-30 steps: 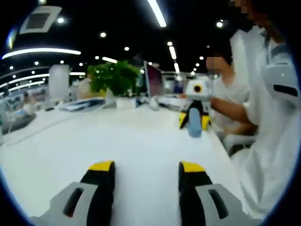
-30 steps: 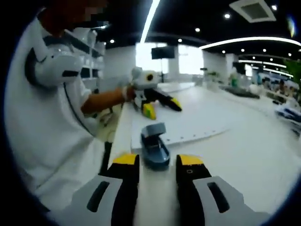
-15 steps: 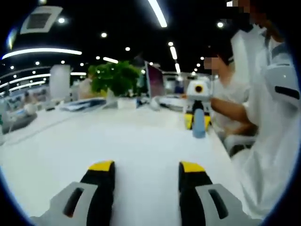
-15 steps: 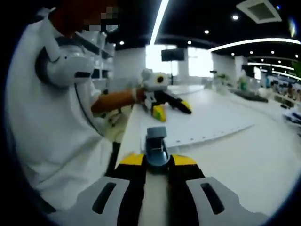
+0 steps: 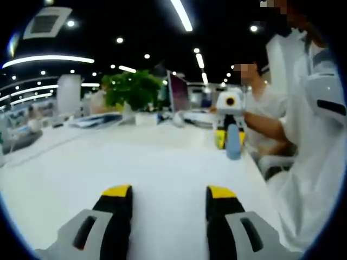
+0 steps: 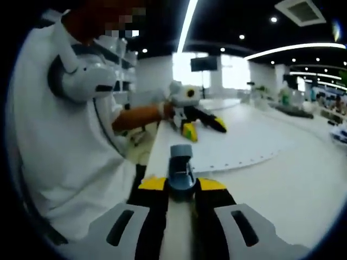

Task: Pick up the paper insert the paper into the punch align the paper edges press the punch to punch holes

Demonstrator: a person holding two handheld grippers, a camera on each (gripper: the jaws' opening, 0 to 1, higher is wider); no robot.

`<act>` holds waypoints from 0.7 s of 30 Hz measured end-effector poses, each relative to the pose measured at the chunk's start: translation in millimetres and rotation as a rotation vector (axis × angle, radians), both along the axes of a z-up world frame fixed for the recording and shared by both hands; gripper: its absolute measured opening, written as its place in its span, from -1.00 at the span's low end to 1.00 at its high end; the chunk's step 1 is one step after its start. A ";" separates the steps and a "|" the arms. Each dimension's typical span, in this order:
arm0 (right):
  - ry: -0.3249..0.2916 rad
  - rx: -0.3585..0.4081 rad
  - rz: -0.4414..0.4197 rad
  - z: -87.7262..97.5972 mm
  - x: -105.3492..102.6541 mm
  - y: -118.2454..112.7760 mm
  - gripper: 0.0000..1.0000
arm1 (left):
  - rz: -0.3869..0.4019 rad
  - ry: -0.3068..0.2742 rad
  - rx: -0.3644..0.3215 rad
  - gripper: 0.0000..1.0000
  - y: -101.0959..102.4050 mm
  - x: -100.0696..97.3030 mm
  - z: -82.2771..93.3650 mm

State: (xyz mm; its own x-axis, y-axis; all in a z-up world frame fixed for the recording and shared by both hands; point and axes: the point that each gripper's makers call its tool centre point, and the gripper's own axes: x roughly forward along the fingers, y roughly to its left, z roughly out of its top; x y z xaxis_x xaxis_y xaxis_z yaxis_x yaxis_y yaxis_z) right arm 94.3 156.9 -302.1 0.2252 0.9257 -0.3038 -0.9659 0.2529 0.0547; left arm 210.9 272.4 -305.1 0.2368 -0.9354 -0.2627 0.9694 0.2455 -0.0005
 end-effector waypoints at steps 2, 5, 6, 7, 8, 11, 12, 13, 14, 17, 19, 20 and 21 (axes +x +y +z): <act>-0.001 -0.003 0.007 -0.9 -0.7 1.3 -0.55 | 0.000 0.000 0.000 0.10 0.1 0.0 0.0; -0.001 -0.007 0.006 -2.1 0.4 1.5 -0.55 | 0.000 0.000 0.000 0.10 -0.5 -0.1 0.1; 0.002 -0.010 0.004 -2.9 1.0 1.3 -0.55 | 0.000 0.000 0.000 0.10 -0.5 -0.1 0.1; 0.007 -0.013 0.003 -4.1 1.1 1.2 -0.55 | 0.001 -0.001 0.000 0.10 -0.6 0.0 0.2; 0.005 -0.012 0.003 -3.7 1.1 1.4 -0.54 | 0.001 -0.001 0.000 0.10 -0.6 0.1 0.2; -0.002 -0.015 0.001 -3.8 2.2 0.1 -0.54 | 0.002 0.000 0.000 0.10 -0.9 0.3 0.3; -0.002 -0.015 0.000 -3.8 2.5 0.0 -0.54 | 0.002 -0.001 0.000 0.10 -0.9 0.4 0.3; 0.000 -0.015 -0.001 -3.9 2.6 -0.2 -0.53 | 0.002 -0.001 0.000 0.10 -0.9 0.4 0.3; 0.006 -0.017 -0.006 -4.6 3.2 0.1 -0.53 | 0.002 -0.001 0.000 0.10 -0.9 0.4 0.3; 0.008 -0.017 -0.006 -5.4 3.2 0.3 -0.54 | 0.002 -0.001 0.001 0.10 -0.8 0.5 0.2; 0.006 -0.016 -0.003 -5.2 3.1 0.4 -0.54 | 0.002 -0.001 0.001 0.10 -0.9 0.2 0.3; 0.007 -0.014 -0.005 -5.0 3.4 0.6 -0.54 | 0.002 -0.001 0.000 0.10 -1.0 0.1 0.3; 0.011 -0.012 -0.006 -4.9 3.5 0.4 -0.54 | 0.003 -0.001 0.000 0.10 -1.1 0.1 0.3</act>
